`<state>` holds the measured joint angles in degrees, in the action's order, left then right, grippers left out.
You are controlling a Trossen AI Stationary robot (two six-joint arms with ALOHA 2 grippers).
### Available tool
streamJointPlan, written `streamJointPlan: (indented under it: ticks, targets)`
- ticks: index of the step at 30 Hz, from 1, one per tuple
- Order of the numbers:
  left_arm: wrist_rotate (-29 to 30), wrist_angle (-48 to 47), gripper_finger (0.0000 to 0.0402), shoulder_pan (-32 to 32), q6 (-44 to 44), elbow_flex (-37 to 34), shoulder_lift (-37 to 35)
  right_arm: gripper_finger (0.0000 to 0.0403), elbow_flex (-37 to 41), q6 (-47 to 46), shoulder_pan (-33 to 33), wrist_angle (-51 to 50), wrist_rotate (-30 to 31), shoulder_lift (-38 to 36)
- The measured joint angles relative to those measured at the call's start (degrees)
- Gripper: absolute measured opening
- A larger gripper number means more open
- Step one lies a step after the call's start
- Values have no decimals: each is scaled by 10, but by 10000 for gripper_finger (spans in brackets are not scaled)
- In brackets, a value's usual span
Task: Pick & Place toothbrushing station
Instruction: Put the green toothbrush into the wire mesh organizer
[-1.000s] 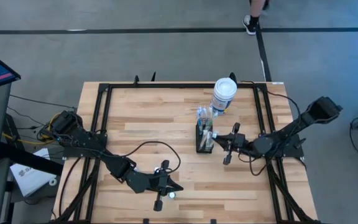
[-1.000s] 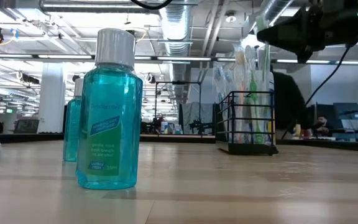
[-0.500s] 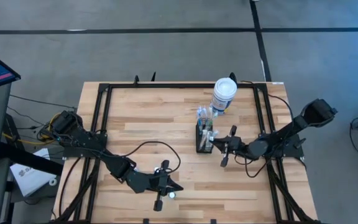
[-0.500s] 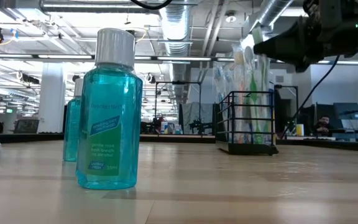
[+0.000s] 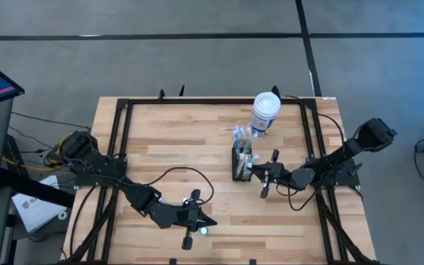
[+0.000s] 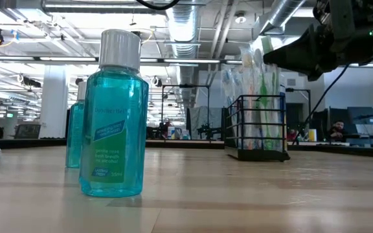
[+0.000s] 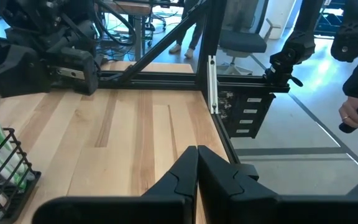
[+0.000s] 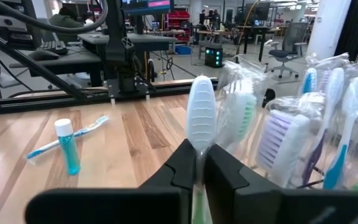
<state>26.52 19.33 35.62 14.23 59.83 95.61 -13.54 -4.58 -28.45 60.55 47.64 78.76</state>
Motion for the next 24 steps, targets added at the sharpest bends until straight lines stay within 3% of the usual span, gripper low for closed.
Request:
streamJointPlan:
  ticks: [24]
  targets:
    - [0, 0, 4, 0, 0, 0, 0, 51, -1, 18, -1, -1, 2, -5]
